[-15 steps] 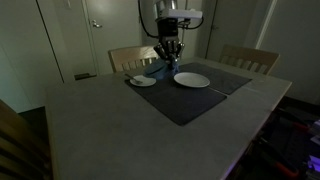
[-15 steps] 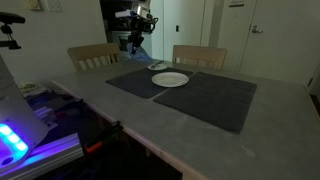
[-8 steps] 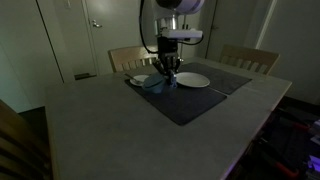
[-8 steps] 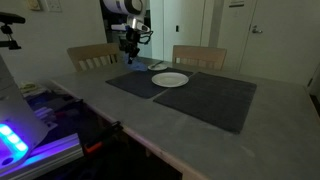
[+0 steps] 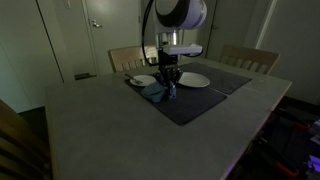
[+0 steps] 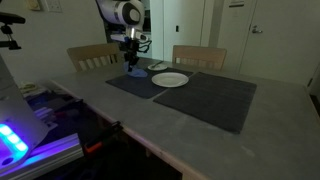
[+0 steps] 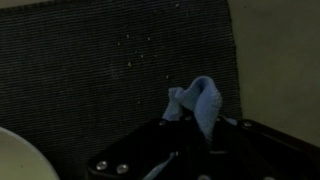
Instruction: Use the blue towel to wipe the white plate on the right
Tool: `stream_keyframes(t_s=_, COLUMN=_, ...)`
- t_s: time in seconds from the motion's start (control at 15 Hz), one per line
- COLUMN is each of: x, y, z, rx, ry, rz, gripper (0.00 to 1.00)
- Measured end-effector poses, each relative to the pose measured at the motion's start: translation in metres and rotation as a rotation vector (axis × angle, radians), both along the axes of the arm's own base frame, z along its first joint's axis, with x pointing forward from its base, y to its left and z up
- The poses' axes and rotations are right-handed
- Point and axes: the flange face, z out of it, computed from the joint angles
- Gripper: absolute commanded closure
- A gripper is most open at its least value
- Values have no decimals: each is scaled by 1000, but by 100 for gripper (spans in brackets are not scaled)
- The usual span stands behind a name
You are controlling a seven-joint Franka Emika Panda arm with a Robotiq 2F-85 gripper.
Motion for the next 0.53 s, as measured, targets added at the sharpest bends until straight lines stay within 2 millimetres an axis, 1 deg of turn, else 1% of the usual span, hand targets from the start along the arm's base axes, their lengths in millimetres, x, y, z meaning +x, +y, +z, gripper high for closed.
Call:
stream_keyframes(t_s=0.13, x=2, y=-1, z=3, rx=1, ry=-7, rz=4, gripper=47)
stream_keyframes(t_s=0.27, x=6, y=-3, z=12, rx=-2, ry=-27, rz=11, gripper=34)
stream_keyframes(t_s=0.33, x=10, y=-4, z=19, rx=-6, ry=-42, rz=17, gripper=27)
stream_keyframes(t_s=0.53, x=22, y=-10, z=48, rx=-20, ry=-98, rz=29, gripper=5)
